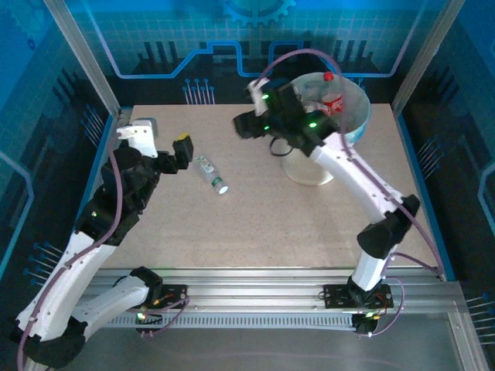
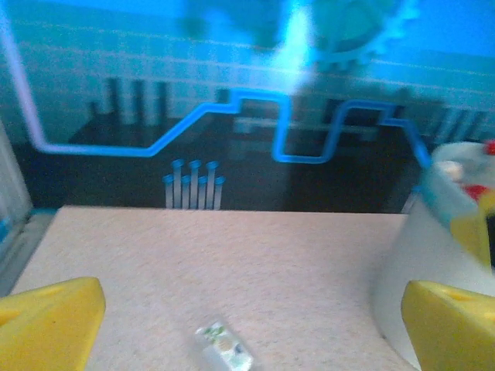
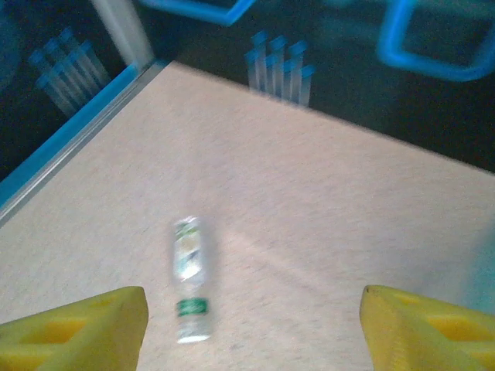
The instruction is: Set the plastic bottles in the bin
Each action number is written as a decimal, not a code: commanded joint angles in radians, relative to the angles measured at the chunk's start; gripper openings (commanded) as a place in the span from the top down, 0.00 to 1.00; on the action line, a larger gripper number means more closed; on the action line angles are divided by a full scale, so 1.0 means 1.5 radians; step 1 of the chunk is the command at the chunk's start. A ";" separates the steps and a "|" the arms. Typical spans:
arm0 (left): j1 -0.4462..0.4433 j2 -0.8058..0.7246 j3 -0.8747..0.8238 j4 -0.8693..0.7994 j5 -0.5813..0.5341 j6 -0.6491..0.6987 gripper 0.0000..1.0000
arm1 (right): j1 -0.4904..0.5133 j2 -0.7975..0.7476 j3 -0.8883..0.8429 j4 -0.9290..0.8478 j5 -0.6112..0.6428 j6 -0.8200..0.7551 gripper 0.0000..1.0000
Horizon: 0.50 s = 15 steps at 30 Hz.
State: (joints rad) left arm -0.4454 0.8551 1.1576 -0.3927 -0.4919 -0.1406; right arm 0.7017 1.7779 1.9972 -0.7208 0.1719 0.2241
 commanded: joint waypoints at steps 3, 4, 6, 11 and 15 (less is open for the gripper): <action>0.074 0.000 0.029 -0.132 -0.086 -0.110 0.01 | 0.060 0.111 0.000 0.000 -0.067 -0.020 0.18; 0.097 0.001 0.027 -0.153 -0.068 -0.132 0.01 | 0.068 0.136 0.015 -0.008 -0.059 -0.018 0.16; 0.139 0.004 0.020 -0.179 -0.026 -0.163 0.01 | 0.075 0.200 0.057 -0.027 -0.046 -0.012 0.11; 0.183 0.007 -0.015 -0.207 0.035 -0.193 0.01 | 0.079 0.357 0.194 -0.073 -0.046 0.000 0.06; 0.196 0.013 -0.033 -0.203 0.062 -0.195 0.01 | 0.083 0.482 0.322 -0.103 -0.054 0.005 0.00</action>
State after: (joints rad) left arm -0.1673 0.8680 1.1278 -0.6693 -0.4572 -0.3965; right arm 0.8173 2.4214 2.3615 -0.8135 0.1032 0.2157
